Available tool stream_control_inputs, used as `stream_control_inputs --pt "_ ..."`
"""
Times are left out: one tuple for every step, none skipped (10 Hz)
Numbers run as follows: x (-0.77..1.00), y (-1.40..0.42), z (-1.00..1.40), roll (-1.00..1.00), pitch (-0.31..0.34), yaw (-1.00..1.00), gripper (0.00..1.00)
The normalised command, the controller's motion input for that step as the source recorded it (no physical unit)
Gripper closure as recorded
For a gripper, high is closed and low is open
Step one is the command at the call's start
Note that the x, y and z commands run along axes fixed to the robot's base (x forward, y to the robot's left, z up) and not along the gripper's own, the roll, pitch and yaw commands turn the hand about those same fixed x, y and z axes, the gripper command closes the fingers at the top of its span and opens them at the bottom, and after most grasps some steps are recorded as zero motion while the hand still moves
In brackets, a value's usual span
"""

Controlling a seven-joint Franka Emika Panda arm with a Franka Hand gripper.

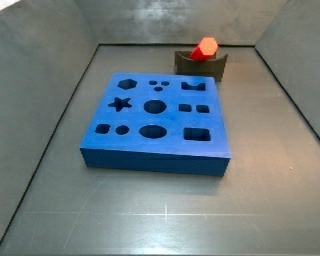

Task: Pick up the hexagon object. Move up. Place the hexagon object on the fixture. Regrasp the hexagon object. Move to above the board. Insert the hexagon object.
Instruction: Regrasp the hexagon object.

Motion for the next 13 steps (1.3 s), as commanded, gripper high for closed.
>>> stream_control_inputs --pt "-0.02 -0.43 0.13 1.0 0.033 0.01 0.0" --pt "-0.01 -0.3 0.06 1.0 0.032 0.01 0.0" --pt "-0.02 -0.06 0.06 1.0 0.031 0.01 0.0" --pt "-0.02 -0.03 0.04 1.0 0.028 0.01 0.0" --pt "-0.01 -0.05 0.02 1.0 0.024 0.01 0.0" --pt "-0.01 -0.04 0.01 1.0 0.023 0.01 0.0" --pt "0.0 -0.02 0.01 1.0 0.02 0.01 0.0" --pt "0.01 -0.02 0.01 1.0 0.018 0.01 0.0" --pt "0.01 -0.02 0.01 1.0 0.019 0.01 0.0" --pt "0.01 -0.02 0.01 1.0 0.021 0.02 0.0" --pt "0.01 -0.02 0.01 1.0 0.03 0.02 0.0" --pt "0.02 -0.02 0.0 1.0 0.039 0.02 0.0" --pt "0.03 -0.02 0.0 1.0 0.048 0.02 0.0"
